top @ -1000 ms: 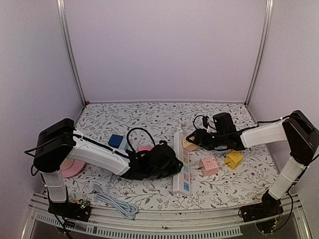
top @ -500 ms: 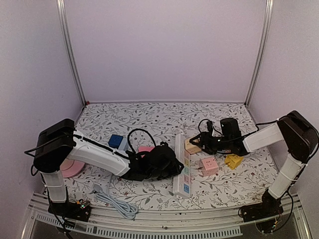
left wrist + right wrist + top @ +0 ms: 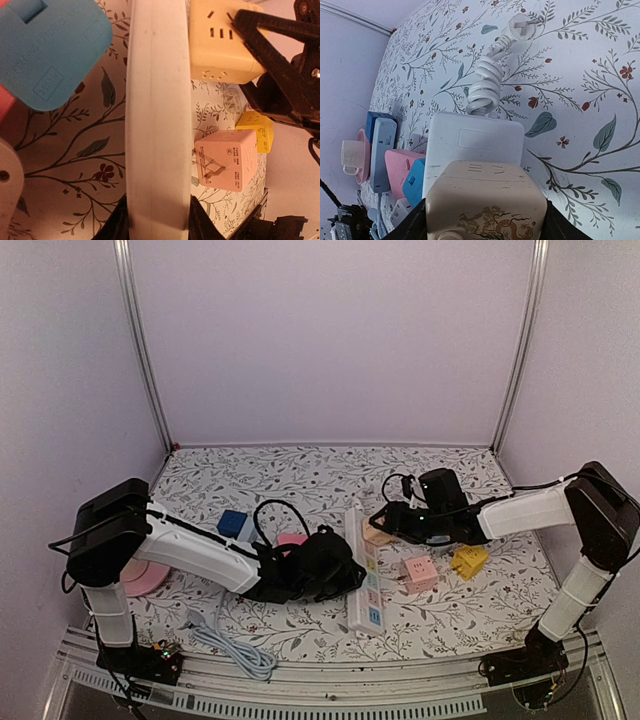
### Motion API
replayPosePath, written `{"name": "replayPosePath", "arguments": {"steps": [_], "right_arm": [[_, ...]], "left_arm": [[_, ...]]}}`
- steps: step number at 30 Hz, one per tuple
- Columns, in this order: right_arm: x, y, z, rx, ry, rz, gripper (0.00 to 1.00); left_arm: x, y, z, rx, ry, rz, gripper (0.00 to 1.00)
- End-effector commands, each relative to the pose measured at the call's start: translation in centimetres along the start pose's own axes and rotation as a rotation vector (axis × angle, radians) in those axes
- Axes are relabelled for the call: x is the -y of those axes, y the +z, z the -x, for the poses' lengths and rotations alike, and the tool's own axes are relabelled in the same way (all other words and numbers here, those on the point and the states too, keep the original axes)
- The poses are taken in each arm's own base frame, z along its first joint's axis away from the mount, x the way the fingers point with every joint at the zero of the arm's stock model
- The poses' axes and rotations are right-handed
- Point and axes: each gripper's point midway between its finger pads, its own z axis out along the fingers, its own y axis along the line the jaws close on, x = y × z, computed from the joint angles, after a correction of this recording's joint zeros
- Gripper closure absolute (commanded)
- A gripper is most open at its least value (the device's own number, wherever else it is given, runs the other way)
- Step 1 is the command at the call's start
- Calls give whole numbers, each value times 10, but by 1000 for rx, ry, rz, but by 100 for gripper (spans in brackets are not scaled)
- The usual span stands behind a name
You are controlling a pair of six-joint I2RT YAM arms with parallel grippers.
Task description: Pull the plug off the socket
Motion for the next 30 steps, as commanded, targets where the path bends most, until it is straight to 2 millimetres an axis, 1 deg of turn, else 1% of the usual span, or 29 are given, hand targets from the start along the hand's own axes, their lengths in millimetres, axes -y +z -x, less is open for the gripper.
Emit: {"name": "replayPosePath", "arguments": {"steps": [1,3,6,7,13,16,20,22,23,25,26,27,30], "right_arm": [[-69,-11,-8,-18,-234,90,89],[-65,-12,-7,-15,-234,86,89],[-52,-14,-6,-31,-209,113,90],[-43,-16,-8,-40,-190,127,90],[-2,-25,-10,-65,-52,222,90],[9,-25,-16,-88,2,260,90],[11,-22,-17,-94,20,264,91],[8,-23,-13,-82,15,261,91],[6,-25,-11,-74,13,258,91],[2,-28,-7,-63,-1,234,91],[-4,-30,-2,-46,-23,222,91],[-7,-29,-1,-43,-36,200,91],[-27,-33,4,-14,-117,154,91]], "left_arm": [[-79,12,7,39,60,261,100],[-80,11,7,41,58,262,100],[-82,8,8,44,55,267,100],[-83,8,8,45,55,269,100],[-87,8,9,50,57,277,100],[-86,8,10,52,59,275,100],[-86,8,10,52,61,276,100],[-86,8,11,52,63,277,100],[-75,2,17,63,53,250,100],[-73,2,18,64,51,244,100],[-73,2,18,63,53,242,100],[-72,3,17,61,55,242,100],[-71,6,16,55,56,240,100]]}}
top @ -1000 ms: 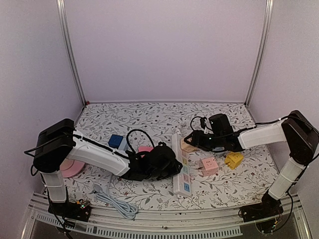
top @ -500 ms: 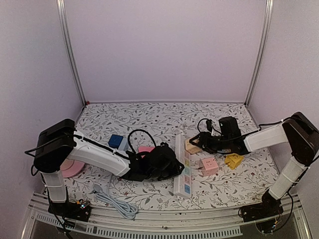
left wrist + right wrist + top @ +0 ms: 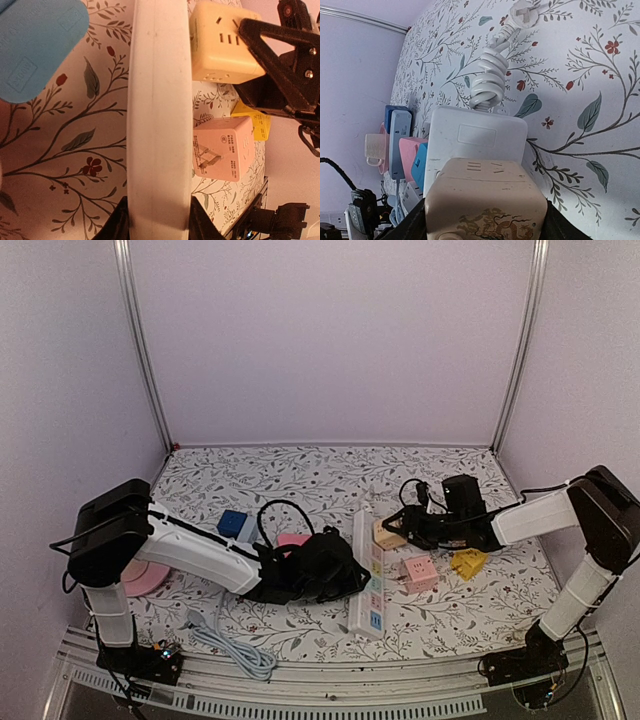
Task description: Pull the plug off the socket
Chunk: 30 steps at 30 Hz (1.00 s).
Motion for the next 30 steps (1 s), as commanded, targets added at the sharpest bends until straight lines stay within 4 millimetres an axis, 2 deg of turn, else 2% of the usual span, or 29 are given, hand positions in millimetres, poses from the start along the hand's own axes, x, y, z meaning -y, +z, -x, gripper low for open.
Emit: {"name": "replayPosePath", "arguments": {"steps": [1,5,8,12,17,21,24,30], "right_arm": [[-57,-9,4,17,-221,29,91],[-80,-8,1,33,-318,-24,91],[-84,-10,1,34,-340,-22,91],[-75,-15,2,20,-318,20,91],[-47,-28,7,22,-223,82,91],[-34,-30,4,8,-178,103,91],[-33,-27,2,-5,-167,114,91],[-48,-30,5,16,-188,102,92]], "left_arm": [[-76,3,23,91,28,261,100],[-77,3,21,89,25,263,100],[-79,2,22,92,22,267,100],[-81,0,21,95,18,269,100],[-83,-2,22,97,12,271,100],[-82,-2,22,99,11,267,100],[-82,-2,22,98,12,266,100],[-82,-1,21,97,12,265,100]]}}
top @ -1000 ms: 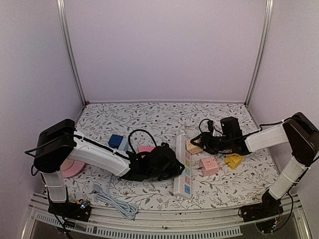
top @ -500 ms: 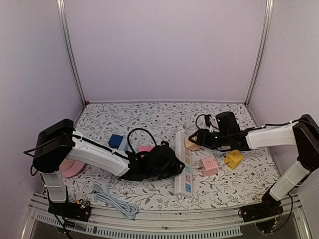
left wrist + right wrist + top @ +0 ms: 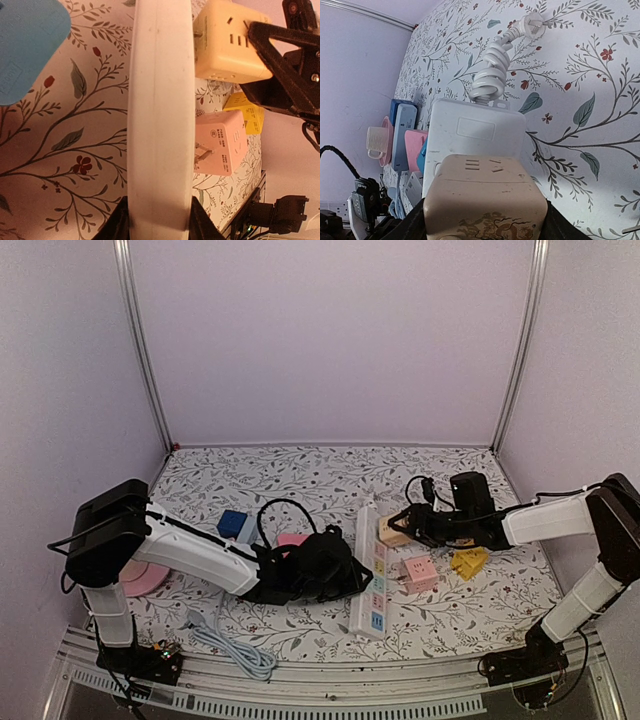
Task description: Pull the plug off the socket
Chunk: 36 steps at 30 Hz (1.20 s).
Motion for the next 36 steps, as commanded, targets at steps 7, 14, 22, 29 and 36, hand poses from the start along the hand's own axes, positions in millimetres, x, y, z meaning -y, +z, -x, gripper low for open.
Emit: {"name": "replayPosePath", "arguments": {"steps": [7,14,22,29,36], "right_arm": [[-64,-8,7,34,-227,51,92],[-41,-5,6,33,-248,-66,92],[-53,-4,0,17,-250,-16,92],[-43,-22,13,26,-190,83,92],[-31,-27,17,39,-169,69,91]], "left_arm": [[-88,1,19,96,-15,295,100],[-87,0,20,100,-15,295,100],[-81,3,21,97,-9,287,100],[-84,-2,24,107,-9,295,100],[-84,-4,27,113,-8,293,100]]}}
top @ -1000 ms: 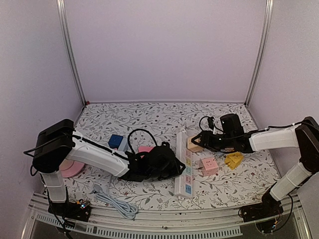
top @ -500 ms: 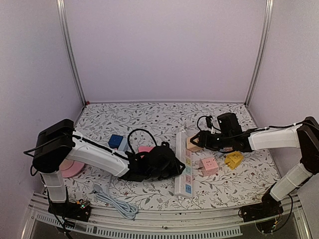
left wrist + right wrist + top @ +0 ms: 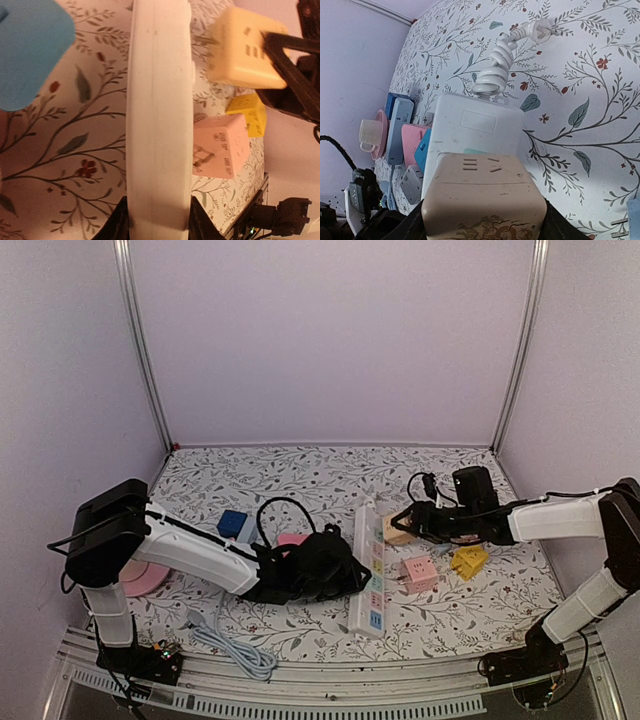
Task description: Pull the plug off the socket
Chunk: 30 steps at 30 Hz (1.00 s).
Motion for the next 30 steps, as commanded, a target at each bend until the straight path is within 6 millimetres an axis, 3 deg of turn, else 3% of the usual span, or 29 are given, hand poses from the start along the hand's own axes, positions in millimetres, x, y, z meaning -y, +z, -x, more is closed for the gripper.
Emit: {"name": "replayPosePath", "arguments": {"steps": [1,9,21,29,30], "right_arm": [[-24,-18,14,53,-120,101,91],[-5,-22,23,68,-97,71,91],[27,-4,37,71,-79,-69,89],[44,4,42,60,-48,-98,82],[47,4,42,59,-43,-104,76]], "left_arm": [[-88,-4,24,101,-26,304,100],[-86,-7,26,110,-20,291,100],[-61,1,29,95,60,231,100],[-49,8,31,77,100,208,100],[-49,8,32,75,104,206,100]]}}
